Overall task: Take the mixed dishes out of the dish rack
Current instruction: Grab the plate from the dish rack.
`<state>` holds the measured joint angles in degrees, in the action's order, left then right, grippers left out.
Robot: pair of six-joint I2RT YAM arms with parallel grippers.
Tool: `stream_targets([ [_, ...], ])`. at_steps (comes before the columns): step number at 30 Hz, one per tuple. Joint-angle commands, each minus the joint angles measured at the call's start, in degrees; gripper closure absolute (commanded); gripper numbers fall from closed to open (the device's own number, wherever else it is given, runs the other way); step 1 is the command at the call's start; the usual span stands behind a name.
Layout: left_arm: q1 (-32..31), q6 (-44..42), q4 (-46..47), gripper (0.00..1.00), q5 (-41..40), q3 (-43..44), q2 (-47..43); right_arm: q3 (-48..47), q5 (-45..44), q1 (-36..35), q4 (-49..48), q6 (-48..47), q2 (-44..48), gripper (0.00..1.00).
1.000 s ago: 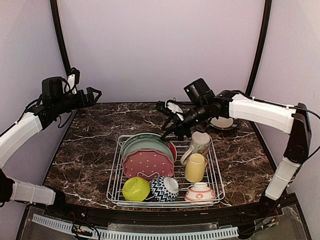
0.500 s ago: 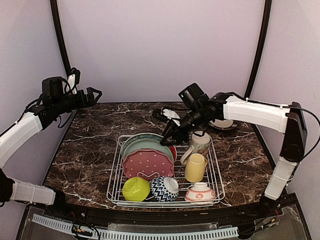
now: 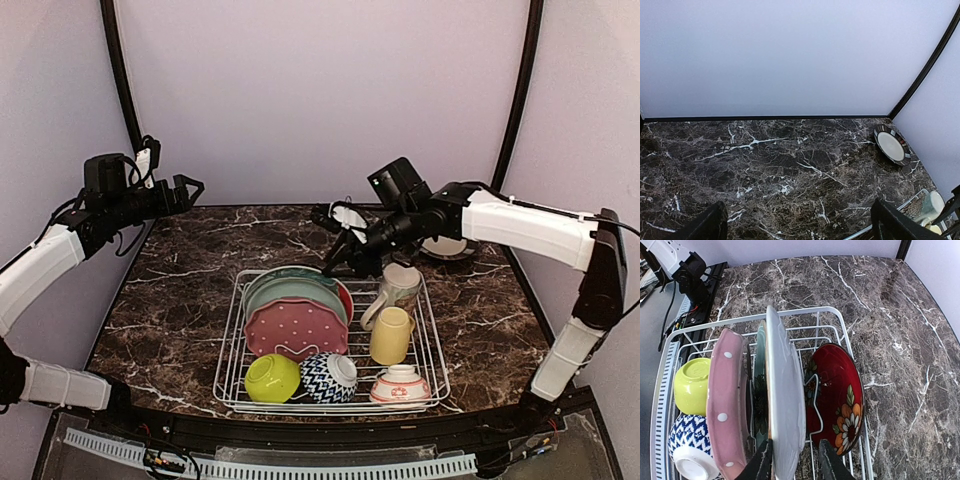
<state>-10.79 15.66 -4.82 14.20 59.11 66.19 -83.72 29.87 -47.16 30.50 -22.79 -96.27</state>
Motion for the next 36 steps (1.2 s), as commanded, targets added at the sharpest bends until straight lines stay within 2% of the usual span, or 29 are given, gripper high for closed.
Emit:
stream_targets([
  [1, -0.20, 0.24, 0.56, 0.01, 0.57, -0.23, -0.29, -0.86, -1.45, -1.02, 0.23, 0.35, -1.74, 0.69],
  [6, -0.20, 0.42, 0.69, 0.01, 0.81, -0.29, -0.04, -0.19, -3.49, -1.44, -1.06, 0.91, -1.57, 0.69],
  [11, -0.20, 0.59, 0.72, 0.01, 1.01, -0.33, 0.07, -0.13, -7.18, -2.83, -1.34, 0.14, -2.51, 0.82],
  [22, -0.20, 0.68, 0.85, 0.01, 1.16, -0.31, -0.01, -0.85, -10.46, -4.92, -1.58, -0.36, -4.98, 0.83],
  [29, -0.20, 0.69, 0.79, 0.01, 1.18, -0.34, -0.01, -2.93, -14.44, -6.77, 0.15, -0.66, -5.66, 0.99],
  [36, -0.27, 0.86, 0.83, 0.01, 1.36, -0.32, 0.08, -1.36, -22.42, -8.59, -1.39, -0.56, -0.94, 1.00],
])
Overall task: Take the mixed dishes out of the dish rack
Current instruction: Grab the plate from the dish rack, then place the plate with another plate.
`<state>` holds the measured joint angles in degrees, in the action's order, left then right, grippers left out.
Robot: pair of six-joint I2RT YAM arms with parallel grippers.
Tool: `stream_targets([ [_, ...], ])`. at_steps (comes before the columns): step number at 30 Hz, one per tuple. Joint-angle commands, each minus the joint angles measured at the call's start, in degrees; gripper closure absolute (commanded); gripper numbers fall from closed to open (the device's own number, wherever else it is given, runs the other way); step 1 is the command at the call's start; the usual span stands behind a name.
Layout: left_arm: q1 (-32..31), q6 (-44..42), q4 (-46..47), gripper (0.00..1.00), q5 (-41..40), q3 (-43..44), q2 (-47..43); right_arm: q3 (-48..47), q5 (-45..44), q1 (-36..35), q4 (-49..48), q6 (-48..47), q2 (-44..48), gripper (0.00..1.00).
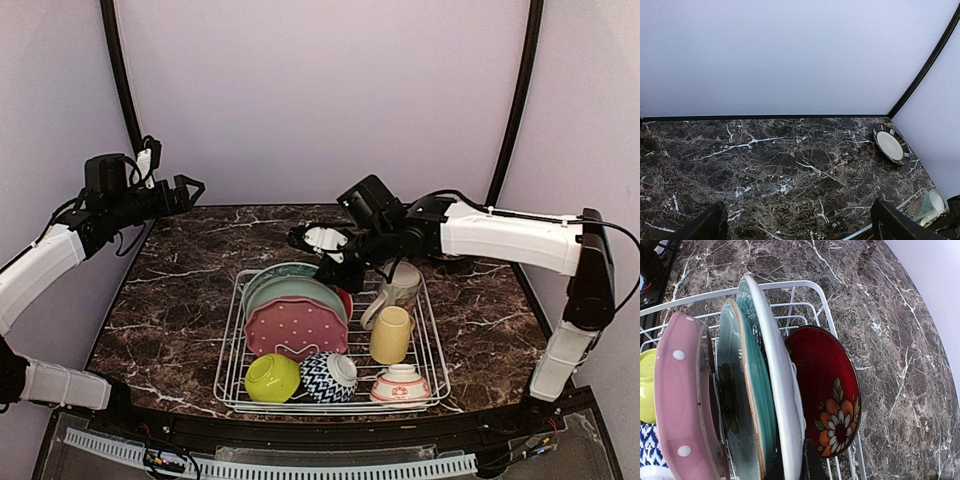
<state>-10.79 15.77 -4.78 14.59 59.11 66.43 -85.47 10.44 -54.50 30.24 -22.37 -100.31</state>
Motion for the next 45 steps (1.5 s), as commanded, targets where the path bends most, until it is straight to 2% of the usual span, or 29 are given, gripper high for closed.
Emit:
stream_targets([
  [1, -0.28, 0.79, 0.81, 0.01, 0.97, -0.36, -0.21, 0.89, -3.85, -1.49, -1.79, -0.93, 4.02, 1.00],
  [14, -0.29, 0.93, 0.89, 0.01, 1.00, -0.48, -0.08, 3.89, -8.88, -2.36, -11.47, -0.46, 14.91, 1.00],
  [18, -0.29, 0.93, 0.91, 0.01, 1.05, -0.42, -0.02, 6.25, -10.22, -2.31, -17.04, 0.42, 18.51, 1.00],
  [26, -0.29, 0.93, 0.91, 0.01, 0.99, -0.46, -0.05, 9.77, -18.44, -2.35, -27.90, 1.90, 24.61, 1.00],
  [34, -0.29, 0.77, 0.84, 0.01, 0.79, -0.41, -0.01, 11.90, -26.48, -1.96, -37.02, 2.94, 26.87, 1.00],
  [39, -0.29, 0.63, 0.78, 0.01, 0.65, -0.42, -0.04, 12.49, -27.30, 1.71, -40.26, 9.44, 27.55, 1.00],
  [45, -0.29, -0.04, 0.68, 0.01, -0.23, -0.54, 0.77, 13.64, -23.73, 10.76, -41.01, 24.74, 27.85, 1.00],
])
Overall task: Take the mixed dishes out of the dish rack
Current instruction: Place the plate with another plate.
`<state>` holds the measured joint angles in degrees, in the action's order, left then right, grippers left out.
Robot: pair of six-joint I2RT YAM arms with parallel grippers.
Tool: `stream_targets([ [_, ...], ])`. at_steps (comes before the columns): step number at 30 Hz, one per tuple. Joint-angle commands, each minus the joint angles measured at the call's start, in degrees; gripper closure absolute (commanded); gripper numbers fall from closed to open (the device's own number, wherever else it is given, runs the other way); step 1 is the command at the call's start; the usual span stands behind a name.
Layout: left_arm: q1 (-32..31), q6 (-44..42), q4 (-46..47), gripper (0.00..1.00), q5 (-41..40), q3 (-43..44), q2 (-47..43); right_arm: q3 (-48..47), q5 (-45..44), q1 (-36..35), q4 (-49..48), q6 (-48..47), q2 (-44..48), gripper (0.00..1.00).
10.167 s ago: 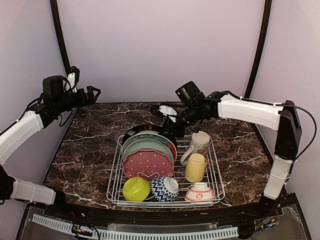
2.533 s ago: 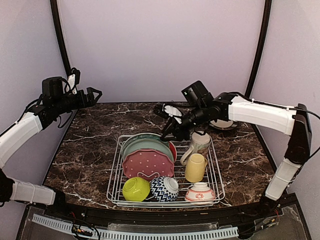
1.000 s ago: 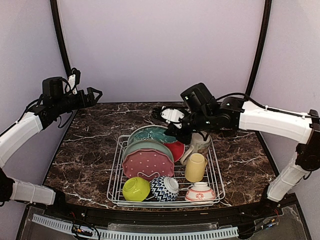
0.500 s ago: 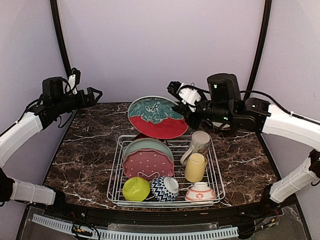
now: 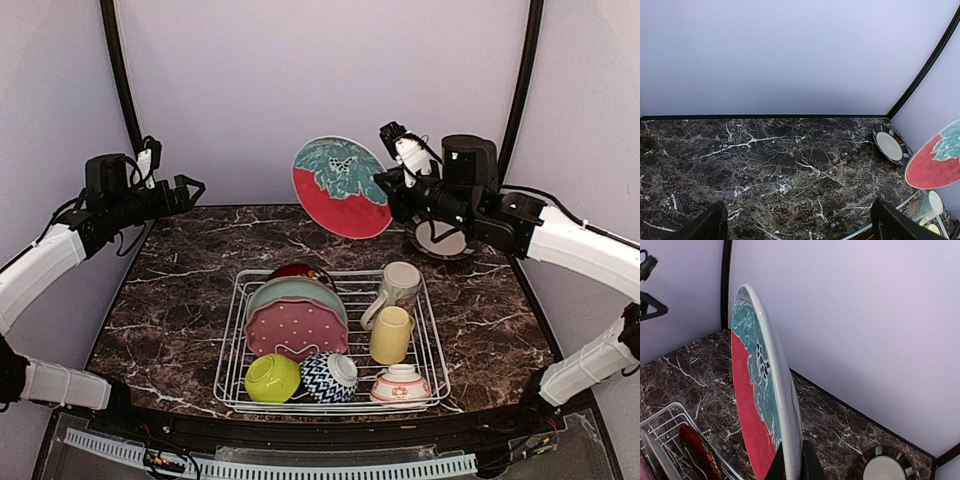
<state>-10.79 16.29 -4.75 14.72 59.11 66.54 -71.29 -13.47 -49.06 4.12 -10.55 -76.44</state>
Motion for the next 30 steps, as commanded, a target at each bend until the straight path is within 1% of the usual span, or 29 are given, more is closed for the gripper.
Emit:
stream_targets([
  [1, -0.29, -0.67, 0.96, 0.01, -0.74, -0.85, 0.77, -0.19, 0.29, 6.74, -14.88, 15.48, 3.98, 1.00],
  [5, -0.29, -2.08, 2.49, 0.01, -2.56, -2.28, 0.60, 2.03, 2.67, 14.15, -14.91, 25.54, 4.51, 1.00],
  [10, -0.29, -4.73, 3.12, 0.01, -7.43, -3.27, -0.04, 6.18, 7.93, 27.62, -14.21, 38.44, 5.69, 1.00],
  [14, -0.29, -4.32, 3.88, 0.01, -9.15, -2.77, 0.41, 10.31, 14.98, 38.64, -14.08, 48.41, 5.18, 1.00],
  [17, -0.29, -2.21, 2.80, 0.01, -8.69, 1.11, 2.08, 13.16, 22.07, 46.05, -15.79, 54.94, 3.45, 1.00],
  [19, -0.29, -1.48, 1.58, 0.01, -7.73, 4.57, 3.46, 14.06, 24.56, 48.43, -16.67, 58.11, 1.83, 1.00],
  [20, -0.29, -1.47, 0.95, 0.01, -7.62, 6.27, 4.26, 14.33, 25.68, 50.96, -16.84, 59.83, 0.89, 1.00],
  [22, -0.29, -2.10, 0.62, 0.01, -8.05, 7.60, 5.16, 14.86, 28.48, 53.61, -18.15, 63.81, -1.36, 1.00],
  [25, -0.29, -4.92, 1.18, 0.01, -8.57, 6.51, 5.60, 15.29, 30.48, 55.83, -20.88, 66.92, -4.82, 1.00],
  [26, -0.18, -5.60, 1.86, 0.01, -8.57, 4.89, 5.43, 15.41, 30.60, 56.29, -21.42, 68.02, -5.64, 1.00],
  [30, 0.17, -4.92, 0.21, 0.01, -6.85, 3.89, 4.79, 15.30, 32.24, 57.23, -22.63, 72.78, -9.38, 1.00],
])
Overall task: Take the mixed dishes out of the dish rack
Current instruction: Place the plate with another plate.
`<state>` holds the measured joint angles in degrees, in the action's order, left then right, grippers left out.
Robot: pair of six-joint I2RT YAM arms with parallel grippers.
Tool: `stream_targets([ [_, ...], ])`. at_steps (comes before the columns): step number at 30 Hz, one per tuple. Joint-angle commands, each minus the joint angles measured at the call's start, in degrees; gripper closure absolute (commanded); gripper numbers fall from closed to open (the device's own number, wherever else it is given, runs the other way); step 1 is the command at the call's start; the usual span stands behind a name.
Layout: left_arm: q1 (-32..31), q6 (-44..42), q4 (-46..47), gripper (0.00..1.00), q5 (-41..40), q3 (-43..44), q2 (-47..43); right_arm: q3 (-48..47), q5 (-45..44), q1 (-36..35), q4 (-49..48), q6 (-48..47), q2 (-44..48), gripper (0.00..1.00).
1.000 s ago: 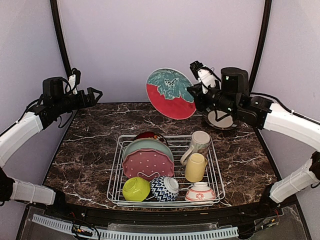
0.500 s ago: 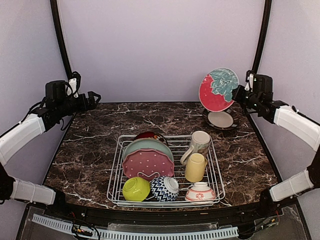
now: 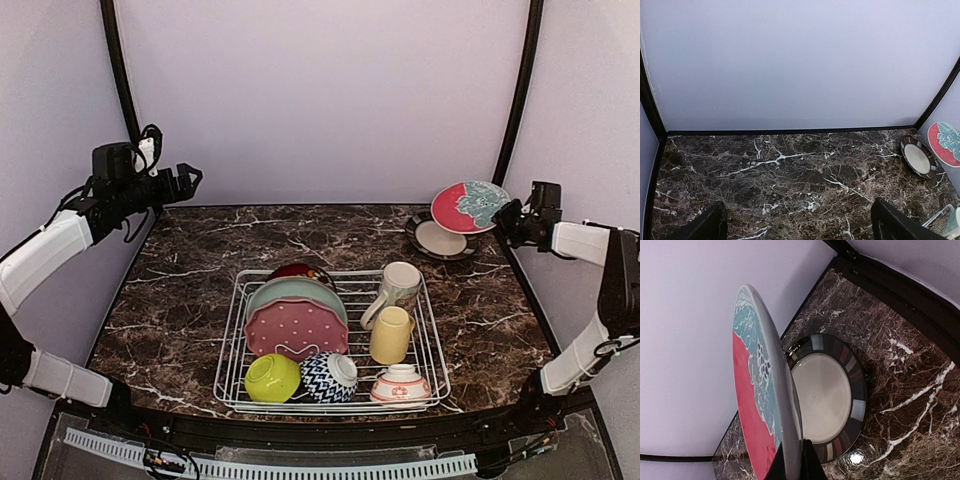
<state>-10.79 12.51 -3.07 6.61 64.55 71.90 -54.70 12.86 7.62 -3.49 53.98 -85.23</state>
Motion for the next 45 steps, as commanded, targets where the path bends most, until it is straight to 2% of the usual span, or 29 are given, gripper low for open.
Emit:
stream_targets([
  [1, 0.16, -0.15, -1.30, 0.01, 1.99, -1.85, -0.77, -0.95, 6.50, 0.56, -16.03, 9.90, -1.28, 1.00],
  [4, 0.15, 0.73, -2.45, 0.01, 3.59, -1.01, -1.07, 0.06, 8.19, 0.56, -19.79, 12.30, -3.06, 1.00],
  [11, 0.15, 1.85, -5.29, 0.01, 5.58, 0.21, -1.76, -2.75, 5.43, 0.46, -13.43, 9.21, -5.05, 1.00],
  [36, -0.29, 2.05, -5.81, 0.01, 6.96, 0.40, -2.60, -10.96, 11.63, -2.26, -14.66, 6.17, -22.58, 1.00],
  [45, -0.54, 1.99, -5.71, 0.01, 7.24, 0.31, -2.99, -14.87, 11.92, -3.85, -5.73, -0.75, -24.51, 0.75],
])
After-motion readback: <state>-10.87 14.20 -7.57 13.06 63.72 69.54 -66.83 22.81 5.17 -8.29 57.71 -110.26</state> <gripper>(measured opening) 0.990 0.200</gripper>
